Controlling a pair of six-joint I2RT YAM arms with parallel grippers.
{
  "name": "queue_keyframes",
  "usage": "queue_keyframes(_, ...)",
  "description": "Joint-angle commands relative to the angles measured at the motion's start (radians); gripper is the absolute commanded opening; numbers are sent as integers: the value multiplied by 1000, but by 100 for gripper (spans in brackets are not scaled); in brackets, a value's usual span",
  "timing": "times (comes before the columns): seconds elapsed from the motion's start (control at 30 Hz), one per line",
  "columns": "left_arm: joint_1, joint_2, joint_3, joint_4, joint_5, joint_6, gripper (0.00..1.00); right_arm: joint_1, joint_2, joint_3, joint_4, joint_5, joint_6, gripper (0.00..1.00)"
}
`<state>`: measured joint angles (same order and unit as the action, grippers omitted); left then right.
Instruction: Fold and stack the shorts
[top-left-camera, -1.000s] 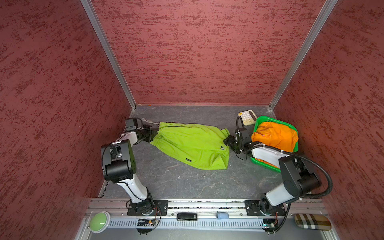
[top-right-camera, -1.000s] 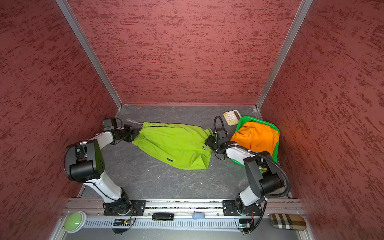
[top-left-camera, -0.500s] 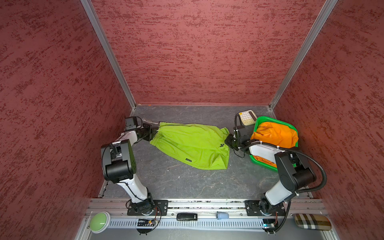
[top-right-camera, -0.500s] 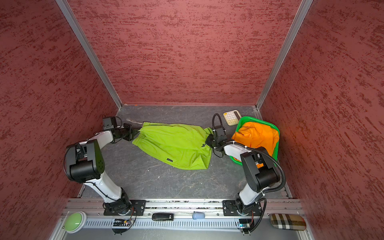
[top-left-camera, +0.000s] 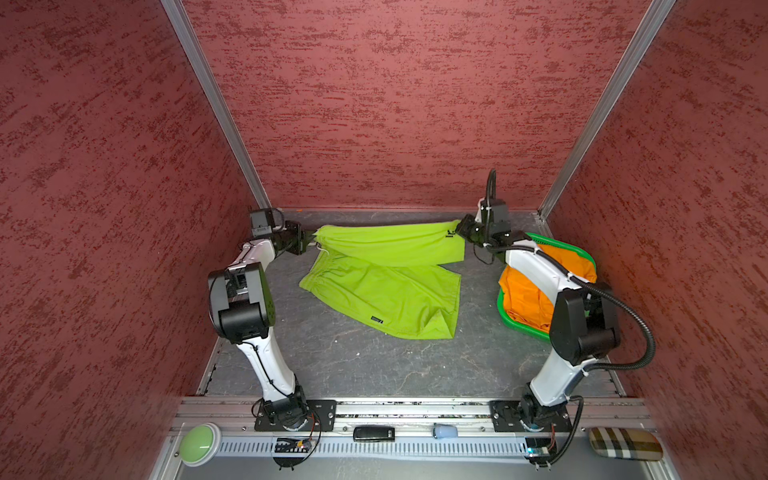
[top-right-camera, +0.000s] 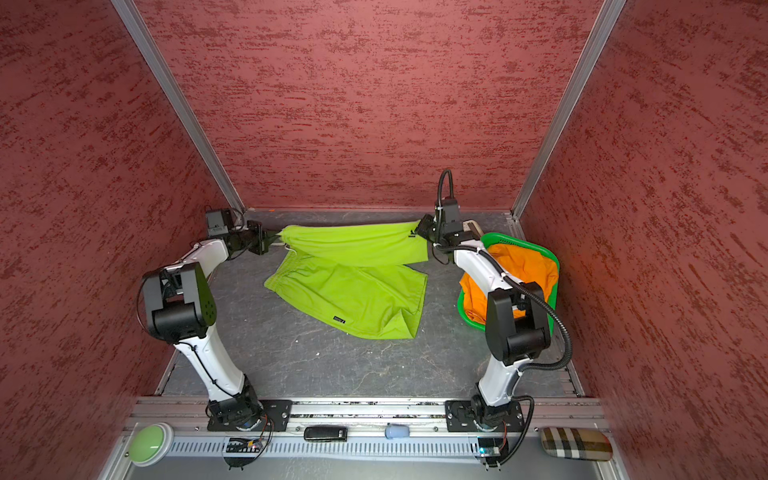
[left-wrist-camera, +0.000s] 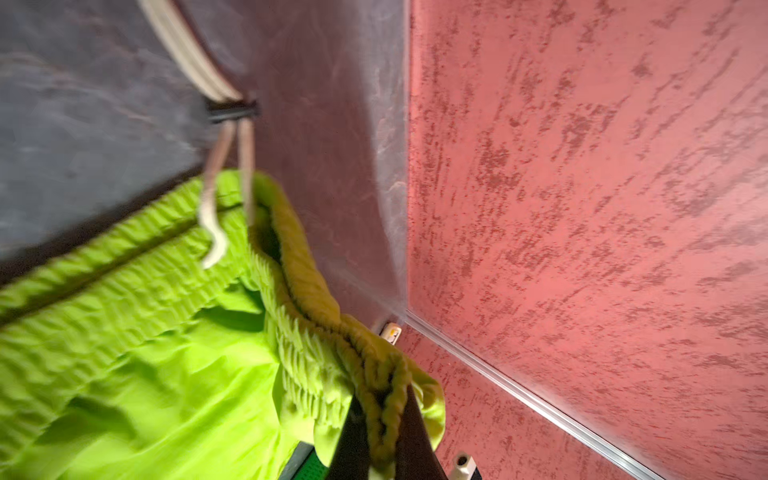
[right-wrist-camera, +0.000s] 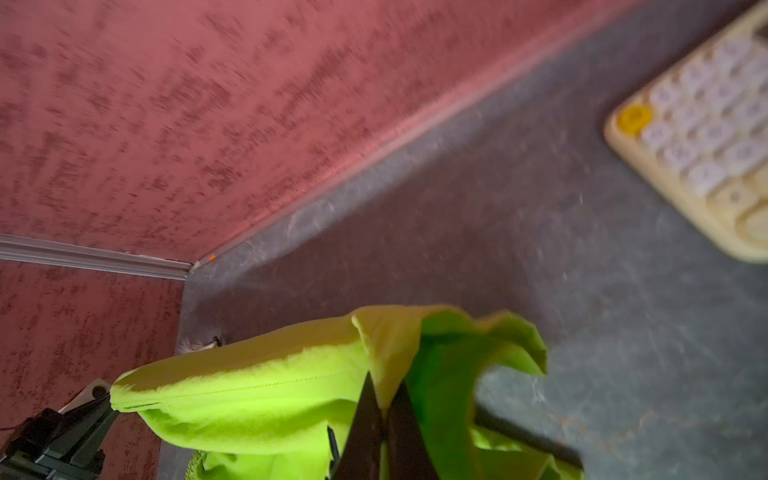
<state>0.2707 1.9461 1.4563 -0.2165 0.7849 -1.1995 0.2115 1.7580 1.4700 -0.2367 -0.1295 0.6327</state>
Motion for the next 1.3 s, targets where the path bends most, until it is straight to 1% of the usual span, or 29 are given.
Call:
queue_keyframes(0.0, 34, -3, 77, 28, -7, -34, 0, -18, -36, 76, -81, 34, -128, 0)
queue_keyframes(0.03, 40, -11, 73, 26, -5, -30, 0, -15, -48, 60, -85, 18, -145, 0)
queue_keyframes(0.1, 47, -37, 14, 46, 0, -31, 0, 3, -84, -27, -82, 11, -172, 0)
queue_keyframes(0.2, 54, -89, -163, 126, 6, -38, 0, 48, -147, -245, -32, 30, -182, 0)
queue_keyframes(0.3, 61, -119, -326, 157, 12, -15, 0, 82, -182, -433, 17, 12, -144, 0)
queue_keyframes(0.33, 61, -124, -380, 184, 17, -14, 0, 91, -196, -492, 35, 6, -126, 1)
queue_keyframes(0.4, 64, -129, -454, 218, 31, -7, 0, 96, -226, -558, 46, -2, -99, 7)
queue_keyframes(0.47, 64, -132, -499, 224, 42, 12, 0, 97, -261, -582, 24, -1, -76, 10)
queue_keyframes(0.53, 64, -141, -528, 220, 47, 32, 0, 98, -300, -591, -19, 9, -36, 30)
queue_keyframes(0.57, 64, -146, -538, 220, 46, 36, 0, 98, -329, -591, -33, 15, -21, 35)
queue_keyframes(0.6, 63, -154, -547, 220, 46, 40, 0, 101, -357, -590, -57, 30, 4, 44)
queue_keyframes(0.7, 56, -175, -548, 202, 42, 57, 0, 106, -411, -592, -85, 46, 84, 76)
queue_keyframes(0.77, 49, -185, -547, 196, 39, 58, 0, 106, -446, -604, -81, 54, 145, 95)
queue_keyframes(0.8, 43, -189, -545, 193, 39, 58, 0, 105, -461, -614, -73, 52, 186, 99)
queue_keyframes(0.87, 33, -194, -543, 193, 36, 60, 0, 114, -478, -653, -23, 31, 293, 99)
queue_keyframes(0.97, 21, -199, -541, 193, 31, 61, 0, 131, -486, -786, 166, -37, 541, 99)
queue_keyframes(1.0, 19, -200, -541, 193, 30, 61, 0, 139, -486, -825, 229, -40, 626, 99)
queue_keyframes(1.07, 16, -204, -541, 193, 30, 61, 0, 147, -486, -875, 314, -23, 758, 99)
queue_keyframes(1.13, 15, -207, -541, 190, 31, 64, 0, 150, -473, -879, 349, -1, 822, 99)
queue_keyframes(1.2, 13, -212, -543, 189, 33, 66, 0, 150, -454, -852, 319, 31, 845, 98)
queue_keyframes(1.27, 13, -219, -542, 188, 33, 69, 0, 148, -432, -830, 279, 75, 861, 91)
